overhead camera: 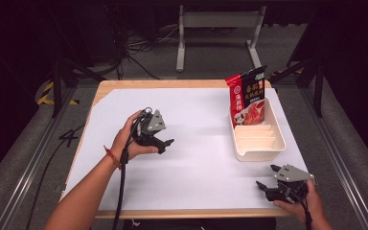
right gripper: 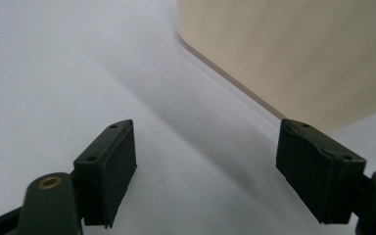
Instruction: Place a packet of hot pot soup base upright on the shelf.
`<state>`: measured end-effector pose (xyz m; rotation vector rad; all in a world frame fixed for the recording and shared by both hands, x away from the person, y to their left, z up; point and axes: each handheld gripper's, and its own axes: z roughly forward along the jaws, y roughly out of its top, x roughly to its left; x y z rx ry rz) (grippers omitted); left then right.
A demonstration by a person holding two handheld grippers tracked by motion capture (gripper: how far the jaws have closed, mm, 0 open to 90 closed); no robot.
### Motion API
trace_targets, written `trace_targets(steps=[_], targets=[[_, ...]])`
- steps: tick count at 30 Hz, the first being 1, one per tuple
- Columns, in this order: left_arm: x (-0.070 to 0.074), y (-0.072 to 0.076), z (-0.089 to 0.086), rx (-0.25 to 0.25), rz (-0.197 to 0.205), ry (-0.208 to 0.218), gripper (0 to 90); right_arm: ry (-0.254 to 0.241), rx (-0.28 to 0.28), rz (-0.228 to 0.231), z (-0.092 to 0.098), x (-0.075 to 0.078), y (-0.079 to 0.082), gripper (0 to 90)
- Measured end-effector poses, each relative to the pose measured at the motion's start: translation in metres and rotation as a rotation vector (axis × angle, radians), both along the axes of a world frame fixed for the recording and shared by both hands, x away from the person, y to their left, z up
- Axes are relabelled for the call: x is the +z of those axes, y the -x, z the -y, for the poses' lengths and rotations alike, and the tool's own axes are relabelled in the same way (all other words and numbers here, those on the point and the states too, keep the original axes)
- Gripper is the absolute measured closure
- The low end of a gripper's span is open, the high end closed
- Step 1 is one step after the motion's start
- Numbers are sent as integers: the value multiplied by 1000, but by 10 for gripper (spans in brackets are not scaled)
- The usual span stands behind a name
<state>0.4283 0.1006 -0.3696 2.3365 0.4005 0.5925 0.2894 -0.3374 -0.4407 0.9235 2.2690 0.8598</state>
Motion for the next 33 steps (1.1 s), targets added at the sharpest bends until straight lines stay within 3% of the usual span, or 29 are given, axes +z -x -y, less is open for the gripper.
trace_targets(steps=[7,21,27,31,33], targets=[[-9,10,-12,7,-16,-2,84,0,6,-5,-1,0,0,229],[-18,31,-48,77,0,18,76,6,7,-8,-3,-1,0,228],[-24,39,-68,99,-3,58,64,5,6,-7,-4,-1,0,228],[-29,43,-77,115,4,59,62,8,8,-9,-4,-1,-1,228],[-36,44,-84,140,3,23,62,6,6,-6,-4,0,-1,228]])
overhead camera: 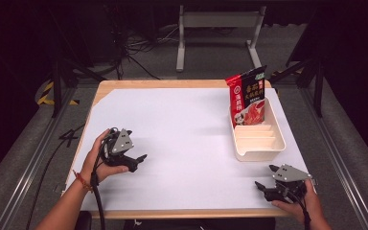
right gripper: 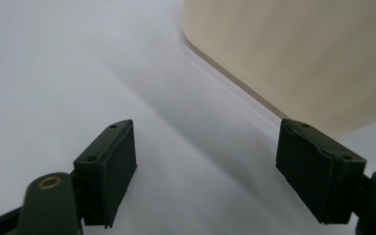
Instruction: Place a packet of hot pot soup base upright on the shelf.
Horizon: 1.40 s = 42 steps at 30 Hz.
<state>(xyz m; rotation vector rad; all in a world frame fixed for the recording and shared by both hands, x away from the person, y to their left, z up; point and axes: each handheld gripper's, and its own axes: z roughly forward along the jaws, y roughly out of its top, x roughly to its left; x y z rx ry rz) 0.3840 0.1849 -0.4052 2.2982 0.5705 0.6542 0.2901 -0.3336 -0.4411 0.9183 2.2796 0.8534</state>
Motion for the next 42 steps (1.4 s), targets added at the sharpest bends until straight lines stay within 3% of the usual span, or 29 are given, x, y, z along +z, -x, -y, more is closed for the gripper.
trace_targets(steps=[7,12,14,16,19,21,23,32,34,39,42], targets=[[-13,5,-22,34,-22,10,65,-1,-5,-4,0,-1,0,227],[-25,9,-37,71,-61,29,76,-4,-3,-4,-1,-1,0,227],[-27,11,-41,78,-55,34,78,-5,-1,-3,-1,-1,0,225],[-29,12,-45,85,-62,60,81,-8,-1,-3,-1,0,0,224],[-30,19,-53,80,-75,135,81,-9,5,11,-1,1,1,223],[-30,22,-56,84,-79,150,82,-13,6,13,0,1,2,223],[-32,27,-63,90,-88,192,82,-18,4,18,2,3,2,221],[-36,46,-81,166,-75,248,80,-70,-7,39,9,6,3,218],[-38,48,-83,155,-72,269,75,-91,-16,43,12,7,3,218],[-38,47,-80,149,-64,269,74,-132,-31,49,20,9,3,218],[-38,46,-79,148,-56,241,72,-131,-39,60,22,10,3,217]])
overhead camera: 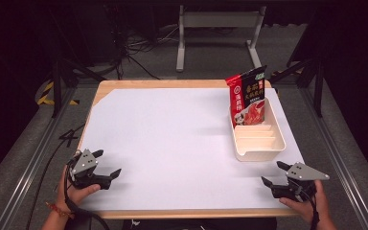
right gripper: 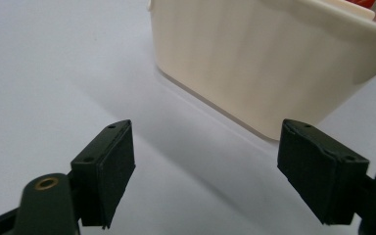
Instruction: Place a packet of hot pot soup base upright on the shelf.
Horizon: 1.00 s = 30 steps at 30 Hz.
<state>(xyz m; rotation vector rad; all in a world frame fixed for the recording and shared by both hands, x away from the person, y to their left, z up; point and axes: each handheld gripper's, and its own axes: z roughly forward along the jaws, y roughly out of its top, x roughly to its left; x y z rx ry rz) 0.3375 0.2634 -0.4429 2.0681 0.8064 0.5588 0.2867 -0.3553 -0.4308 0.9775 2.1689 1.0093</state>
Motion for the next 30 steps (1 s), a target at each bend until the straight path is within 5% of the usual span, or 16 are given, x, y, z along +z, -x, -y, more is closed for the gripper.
trace_targets(steps=[30], targets=[[-5,-5,6,2,-13,-47,72,8,-5,6,1,-1,0,216]])
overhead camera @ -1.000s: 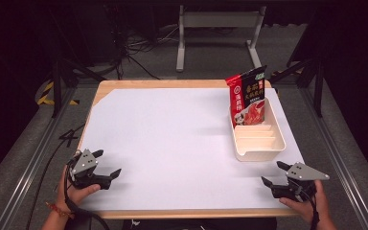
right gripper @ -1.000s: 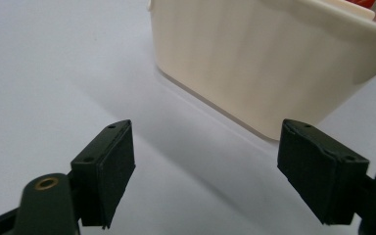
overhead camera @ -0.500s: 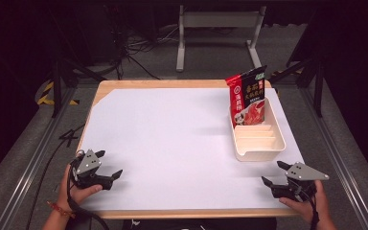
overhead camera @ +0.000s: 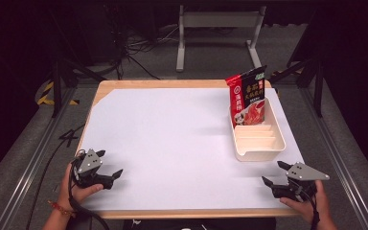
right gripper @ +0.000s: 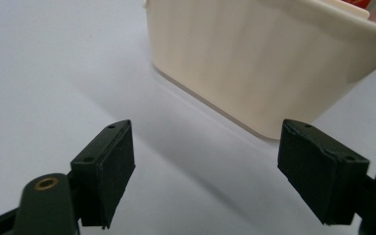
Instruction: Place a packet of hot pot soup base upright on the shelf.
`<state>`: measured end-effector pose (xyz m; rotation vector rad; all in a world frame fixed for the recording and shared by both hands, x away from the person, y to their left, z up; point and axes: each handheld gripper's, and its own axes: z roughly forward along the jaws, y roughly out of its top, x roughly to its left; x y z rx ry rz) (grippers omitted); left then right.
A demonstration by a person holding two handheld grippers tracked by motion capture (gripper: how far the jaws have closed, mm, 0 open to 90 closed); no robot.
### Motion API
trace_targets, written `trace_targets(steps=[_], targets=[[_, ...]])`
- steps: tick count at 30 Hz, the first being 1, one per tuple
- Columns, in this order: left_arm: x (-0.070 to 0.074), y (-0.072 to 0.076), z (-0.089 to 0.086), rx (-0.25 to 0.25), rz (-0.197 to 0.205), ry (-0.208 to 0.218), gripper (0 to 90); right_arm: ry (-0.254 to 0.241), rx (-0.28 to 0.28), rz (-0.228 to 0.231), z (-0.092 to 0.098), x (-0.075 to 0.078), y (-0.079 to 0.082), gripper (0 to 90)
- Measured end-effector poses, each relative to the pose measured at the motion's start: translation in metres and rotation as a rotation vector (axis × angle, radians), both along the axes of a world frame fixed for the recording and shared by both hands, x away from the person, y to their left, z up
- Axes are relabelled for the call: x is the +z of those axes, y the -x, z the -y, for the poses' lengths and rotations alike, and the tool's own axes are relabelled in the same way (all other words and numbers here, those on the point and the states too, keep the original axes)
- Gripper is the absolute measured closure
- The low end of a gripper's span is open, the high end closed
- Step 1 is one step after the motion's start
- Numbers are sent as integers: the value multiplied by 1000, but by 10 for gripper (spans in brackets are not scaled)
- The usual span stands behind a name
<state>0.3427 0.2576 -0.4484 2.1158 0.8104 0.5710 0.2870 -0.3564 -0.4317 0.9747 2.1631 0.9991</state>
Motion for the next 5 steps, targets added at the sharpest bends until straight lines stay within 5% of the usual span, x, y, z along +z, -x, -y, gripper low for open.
trace_targets(steps=[5], targets=[[-1,-1,0,-5,-2,6,73,-2,-12,1,1,1,0,214]])
